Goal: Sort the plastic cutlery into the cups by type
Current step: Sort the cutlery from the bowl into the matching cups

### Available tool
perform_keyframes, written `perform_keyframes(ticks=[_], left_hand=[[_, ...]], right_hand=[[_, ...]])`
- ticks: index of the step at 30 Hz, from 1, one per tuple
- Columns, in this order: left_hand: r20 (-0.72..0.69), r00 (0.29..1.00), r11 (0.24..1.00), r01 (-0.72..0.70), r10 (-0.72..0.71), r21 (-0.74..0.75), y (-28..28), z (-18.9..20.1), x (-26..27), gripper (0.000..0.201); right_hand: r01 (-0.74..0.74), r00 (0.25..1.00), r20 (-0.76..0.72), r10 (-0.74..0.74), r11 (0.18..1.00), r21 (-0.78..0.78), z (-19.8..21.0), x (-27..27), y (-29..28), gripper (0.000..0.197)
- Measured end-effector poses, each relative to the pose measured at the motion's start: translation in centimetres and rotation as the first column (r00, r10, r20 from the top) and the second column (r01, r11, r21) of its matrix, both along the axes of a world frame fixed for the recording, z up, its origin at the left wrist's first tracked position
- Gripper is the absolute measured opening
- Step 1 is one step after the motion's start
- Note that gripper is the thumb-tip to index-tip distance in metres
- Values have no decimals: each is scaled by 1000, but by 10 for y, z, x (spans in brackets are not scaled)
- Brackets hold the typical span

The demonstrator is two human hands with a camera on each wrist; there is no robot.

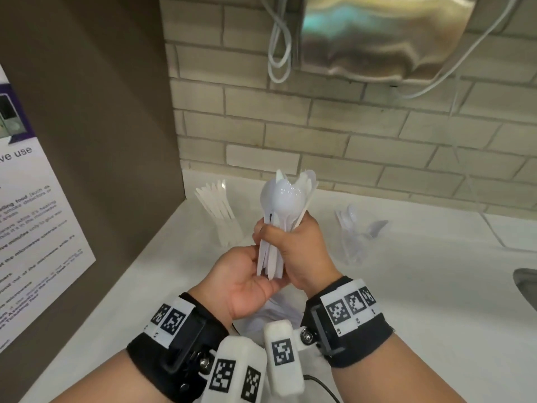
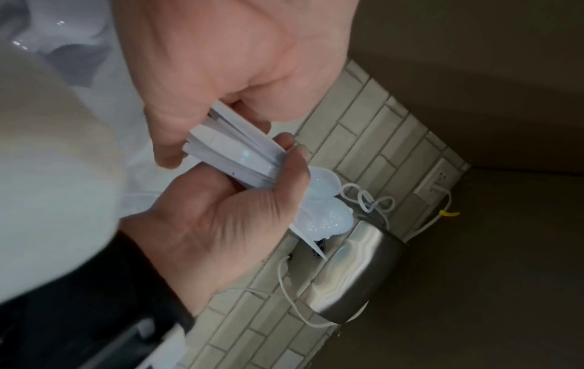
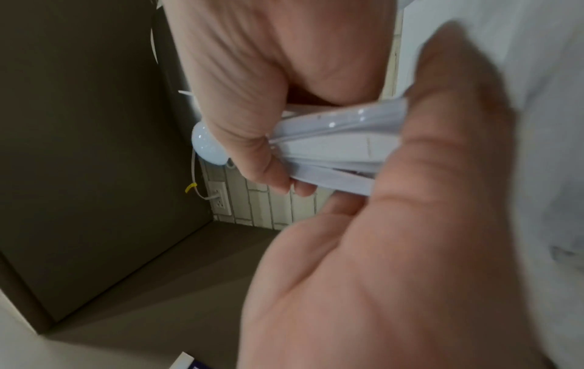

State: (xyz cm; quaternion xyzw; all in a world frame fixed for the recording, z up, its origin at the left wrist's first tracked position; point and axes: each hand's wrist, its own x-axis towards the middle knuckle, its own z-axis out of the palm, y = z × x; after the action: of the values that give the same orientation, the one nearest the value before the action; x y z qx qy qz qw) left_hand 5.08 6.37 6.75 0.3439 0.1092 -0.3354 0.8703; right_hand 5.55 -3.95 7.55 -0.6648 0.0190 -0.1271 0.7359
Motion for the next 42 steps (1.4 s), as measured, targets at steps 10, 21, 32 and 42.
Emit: perform_keyframes(ticks=[10,21,32,42], left_hand=[[749,663,934,-249,-29,256,19,11,10,108],[699,694,873,-437,175,215,12,14,10,34],[705,679,932,-355,205,70,21,16,15,73],[628,730,925,18,-271,379,31,17,3,29]], right_hand=[[-273,962,-102,255,848,-454,10,-17,2,19],[-318,944,-249,216,797,-514,1,-17,2,27],[-310,933,-267,240,914,-261,-10,-23,11,21],[-431,899,-197,392,873,-228,-2,-31,23,28]])
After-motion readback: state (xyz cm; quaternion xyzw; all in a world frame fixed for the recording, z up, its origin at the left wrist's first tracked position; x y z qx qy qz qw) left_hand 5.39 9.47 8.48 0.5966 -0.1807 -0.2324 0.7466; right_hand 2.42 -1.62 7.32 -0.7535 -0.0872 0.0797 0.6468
